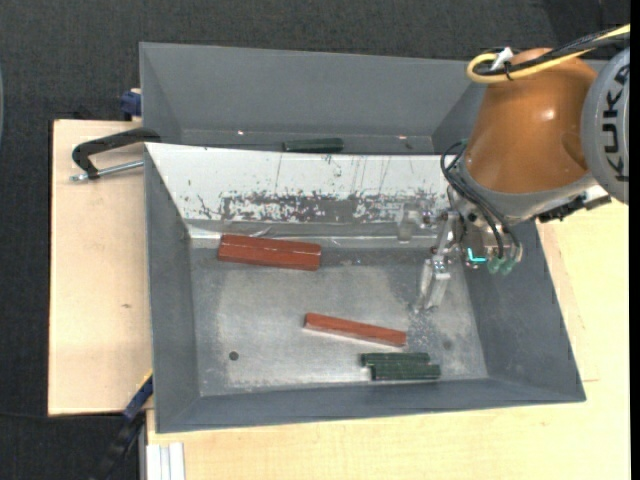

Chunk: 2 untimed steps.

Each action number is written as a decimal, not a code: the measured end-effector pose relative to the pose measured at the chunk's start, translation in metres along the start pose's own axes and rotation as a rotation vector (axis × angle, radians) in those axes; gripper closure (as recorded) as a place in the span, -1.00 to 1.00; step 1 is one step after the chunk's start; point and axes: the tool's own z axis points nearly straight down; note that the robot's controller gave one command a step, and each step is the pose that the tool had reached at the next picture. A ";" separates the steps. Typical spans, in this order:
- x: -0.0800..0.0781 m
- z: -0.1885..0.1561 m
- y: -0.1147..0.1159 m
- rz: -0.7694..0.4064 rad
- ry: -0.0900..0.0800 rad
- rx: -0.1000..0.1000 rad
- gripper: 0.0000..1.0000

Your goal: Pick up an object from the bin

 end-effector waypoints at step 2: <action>0.011 0.069 0.022 0.071 -0.012 -0.001 -1.00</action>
Offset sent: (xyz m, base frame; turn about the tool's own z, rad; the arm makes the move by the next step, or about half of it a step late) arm -0.0279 0.0453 -0.1472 0.1415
